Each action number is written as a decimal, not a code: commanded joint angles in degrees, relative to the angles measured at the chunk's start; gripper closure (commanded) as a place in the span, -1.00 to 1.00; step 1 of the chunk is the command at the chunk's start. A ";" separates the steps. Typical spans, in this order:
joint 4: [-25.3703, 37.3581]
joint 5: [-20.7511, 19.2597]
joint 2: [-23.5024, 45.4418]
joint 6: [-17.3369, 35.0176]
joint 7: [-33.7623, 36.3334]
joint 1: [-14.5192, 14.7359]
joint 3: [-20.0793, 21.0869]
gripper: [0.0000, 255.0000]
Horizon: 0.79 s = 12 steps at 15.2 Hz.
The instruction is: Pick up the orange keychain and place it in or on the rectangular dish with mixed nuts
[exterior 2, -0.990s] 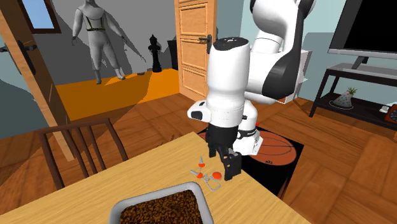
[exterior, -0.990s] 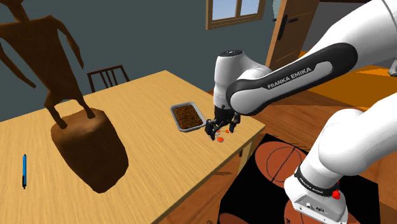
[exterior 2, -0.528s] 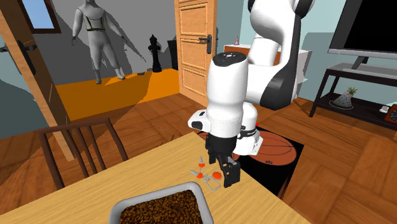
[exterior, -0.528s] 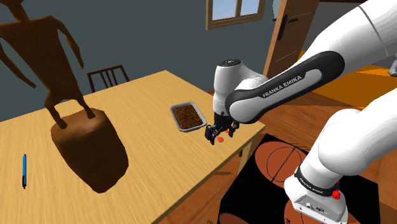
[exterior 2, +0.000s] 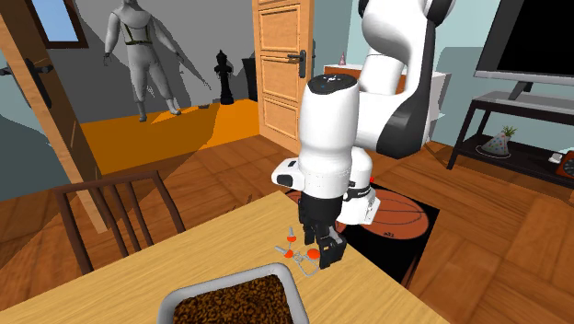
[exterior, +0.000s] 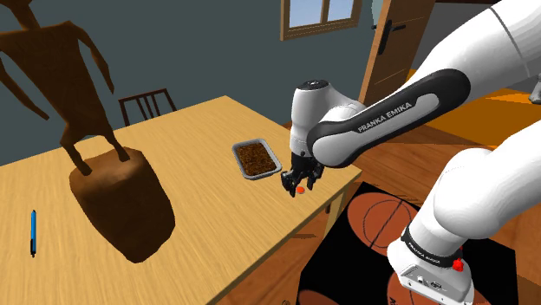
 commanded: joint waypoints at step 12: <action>1.63 -0.01 -2.97 -4.98 -0.22 0.17 -0.83 1.00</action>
